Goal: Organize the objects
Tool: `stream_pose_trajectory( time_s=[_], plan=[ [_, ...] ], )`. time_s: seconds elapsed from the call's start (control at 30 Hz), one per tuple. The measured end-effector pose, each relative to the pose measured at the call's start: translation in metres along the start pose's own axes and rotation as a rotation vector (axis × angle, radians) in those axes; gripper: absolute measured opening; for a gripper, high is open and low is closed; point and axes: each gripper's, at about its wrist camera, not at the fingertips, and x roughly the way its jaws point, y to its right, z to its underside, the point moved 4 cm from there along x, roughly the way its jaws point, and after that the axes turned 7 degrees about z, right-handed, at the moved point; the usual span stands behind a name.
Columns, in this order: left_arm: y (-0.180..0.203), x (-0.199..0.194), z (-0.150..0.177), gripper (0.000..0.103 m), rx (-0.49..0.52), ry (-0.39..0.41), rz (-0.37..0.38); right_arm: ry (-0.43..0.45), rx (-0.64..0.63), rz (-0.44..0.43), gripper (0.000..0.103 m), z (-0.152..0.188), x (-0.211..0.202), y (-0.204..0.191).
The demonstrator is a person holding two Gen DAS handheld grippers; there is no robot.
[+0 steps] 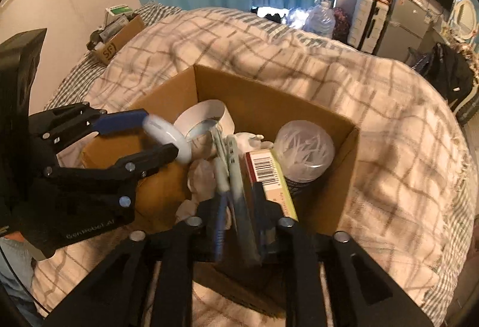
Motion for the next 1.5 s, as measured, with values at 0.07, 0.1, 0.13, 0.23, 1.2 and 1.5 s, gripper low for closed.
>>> stream_pose_trajectory(
  time_s=[0.07,0.1,0.13,0.23,1.2,1.5],
  plan=[
    [0.003,-0.01,-0.003,0.071,0.001,0.016,-0.011,0.024,0.01,0.015,0.039,-0.001,-0.014,0.002],
    [0.003,-0.016,-0.005,0.073,-0.001,0.027,-0.015,0.036,0.013,0.027,0.04,-0.001,-0.021,0.004],
    [0.004,-0.024,-0.007,0.076,-0.001,0.043,-0.021,0.051,0.016,0.044,0.041,-0.001,-0.031,0.005],
    [0.007,-0.045,-0.014,0.083,0.005,0.077,-0.038,0.09,0.023,0.086,0.049,-0.001,-0.058,0.009],
    [0.027,-0.217,-0.016,0.103,-0.183,0.428,-0.166,0.468,0.233,0.389,0.102,0.043,-0.251,0.004],
    [0.027,-0.188,0.027,0.103,-0.138,0.379,-0.262,0.367,0.314,0.339,0.102,0.068,-0.19,0.012]
  ],
)
